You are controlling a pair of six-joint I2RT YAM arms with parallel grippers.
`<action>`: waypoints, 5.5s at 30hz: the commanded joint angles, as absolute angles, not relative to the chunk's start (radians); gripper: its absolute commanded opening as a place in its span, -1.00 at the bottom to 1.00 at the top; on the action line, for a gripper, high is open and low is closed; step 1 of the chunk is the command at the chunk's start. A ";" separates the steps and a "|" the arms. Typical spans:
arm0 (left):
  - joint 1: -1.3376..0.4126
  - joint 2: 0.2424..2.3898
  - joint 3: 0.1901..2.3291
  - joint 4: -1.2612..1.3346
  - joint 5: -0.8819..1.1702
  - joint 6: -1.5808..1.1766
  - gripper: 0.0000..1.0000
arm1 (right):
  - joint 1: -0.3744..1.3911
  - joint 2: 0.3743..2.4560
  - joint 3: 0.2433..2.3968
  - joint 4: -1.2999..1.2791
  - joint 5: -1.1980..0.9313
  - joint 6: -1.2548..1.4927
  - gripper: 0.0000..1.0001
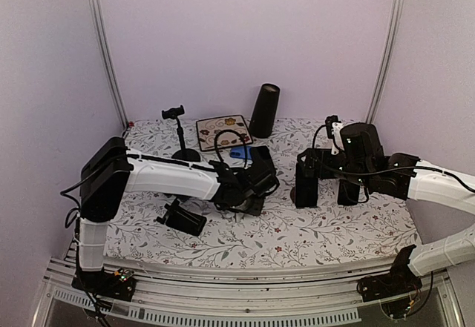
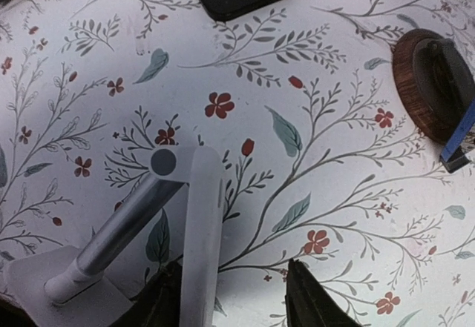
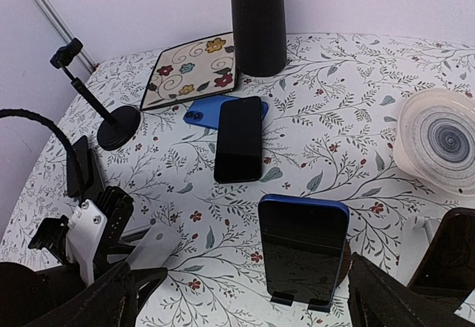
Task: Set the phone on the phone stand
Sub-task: Move the phone stand to the center of the board, then pick up the phone stand from the center of the board, then pass from the right arm to the left
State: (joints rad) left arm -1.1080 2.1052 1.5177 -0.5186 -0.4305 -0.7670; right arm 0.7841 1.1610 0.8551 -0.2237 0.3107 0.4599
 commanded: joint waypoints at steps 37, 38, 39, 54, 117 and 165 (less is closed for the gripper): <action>-0.883 1.616 1.002 -0.219 -0.205 -0.837 -0.16 | 0.854 1.253 0.945 -0.219 0.210 0.432 0.98; -0.880 1.609 0.991 -0.208 -0.197 -0.840 -0.16 | 0.873 1.273 0.960 -0.219 0.210 0.434 0.98; -0.876 1.601 0.982 -0.202 -0.191 -0.843 -0.16 | 0.890 1.294 0.974 -0.216 0.209 0.436 0.98; -0.867 1.505 0.866 -0.132 -0.173 -0.867 -0.17 | 0.958 1.703 1.113 -0.103 0.070 0.625 0.96; -0.887 1.454 0.678 0.247 0.028 -0.808 0.64 | 0.917 1.835 0.937 0.200 -0.153 0.770 -0.58; -1.037 1.688 0.976 -0.006 -0.242 -0.927 -0.15 | 0.912 1.688 0.932 0.123 -0.068 0.694 -0.01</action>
State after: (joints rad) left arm -1.0203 1.7103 0.9451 0.0254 -0.2005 -0.9455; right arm 0.9142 1.7580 0.9203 0.1490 -0.1158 0.7288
